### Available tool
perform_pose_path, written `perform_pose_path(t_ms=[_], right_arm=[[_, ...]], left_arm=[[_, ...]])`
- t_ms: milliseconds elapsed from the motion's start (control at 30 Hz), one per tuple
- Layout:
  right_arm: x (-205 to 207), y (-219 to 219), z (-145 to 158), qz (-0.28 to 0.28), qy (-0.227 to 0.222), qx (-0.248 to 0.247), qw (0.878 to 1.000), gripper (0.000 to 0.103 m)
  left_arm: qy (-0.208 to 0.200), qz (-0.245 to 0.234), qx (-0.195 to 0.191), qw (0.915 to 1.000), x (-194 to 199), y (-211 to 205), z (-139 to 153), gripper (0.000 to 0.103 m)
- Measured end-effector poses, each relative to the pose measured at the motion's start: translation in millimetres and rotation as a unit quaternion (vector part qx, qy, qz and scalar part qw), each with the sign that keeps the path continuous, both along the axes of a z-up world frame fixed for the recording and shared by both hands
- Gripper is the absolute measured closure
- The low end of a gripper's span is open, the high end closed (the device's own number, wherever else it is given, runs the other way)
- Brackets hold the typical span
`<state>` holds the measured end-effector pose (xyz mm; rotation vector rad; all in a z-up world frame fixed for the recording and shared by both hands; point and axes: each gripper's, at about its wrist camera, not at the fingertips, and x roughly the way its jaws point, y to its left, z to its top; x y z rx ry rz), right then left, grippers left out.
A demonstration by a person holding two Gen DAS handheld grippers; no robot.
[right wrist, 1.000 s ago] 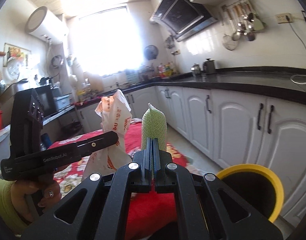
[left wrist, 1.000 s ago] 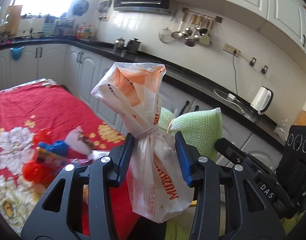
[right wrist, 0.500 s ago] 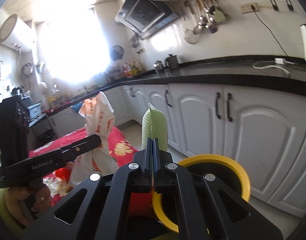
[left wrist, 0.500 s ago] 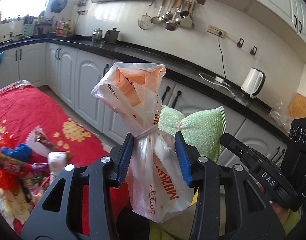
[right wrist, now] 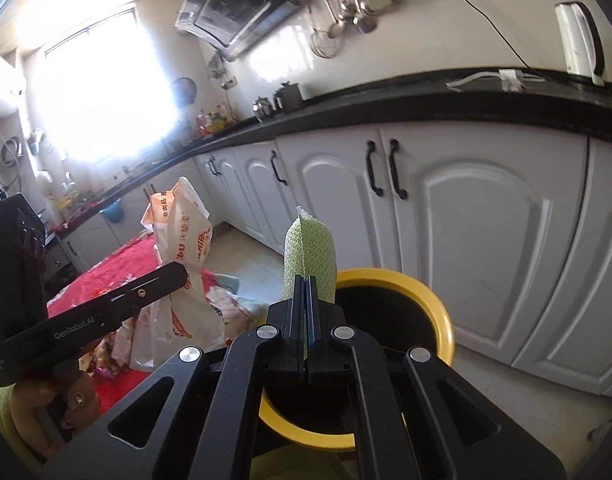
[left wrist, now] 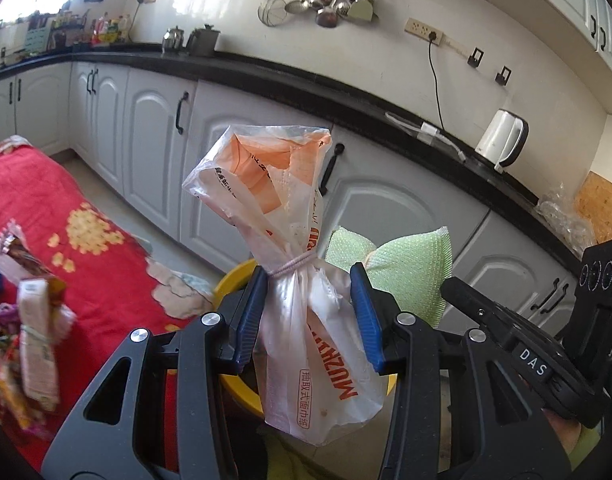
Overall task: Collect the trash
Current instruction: 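Carry the white bag and green mesh bag over the yellow bin with both grippers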
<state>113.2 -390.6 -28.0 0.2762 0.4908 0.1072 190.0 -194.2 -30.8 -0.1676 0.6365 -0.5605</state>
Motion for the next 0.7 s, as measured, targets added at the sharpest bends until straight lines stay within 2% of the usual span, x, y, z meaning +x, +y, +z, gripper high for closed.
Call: perform_pose_path(t_ms=[300, 700], right_arm=[[9, -14, -27, -0.019, 0.048, 0.013, 0.999, 0.102], [21, -21, -51, -0.025, 0.090, 0.034, 0.995, 0.102]], left_arm=[[0.042, -0.009, 0.010, 0.9990, 18, -19, -35, 0.068], [0.068, -0.015, 0.022, 0.9973, 29, -27, -61, 0.068]])
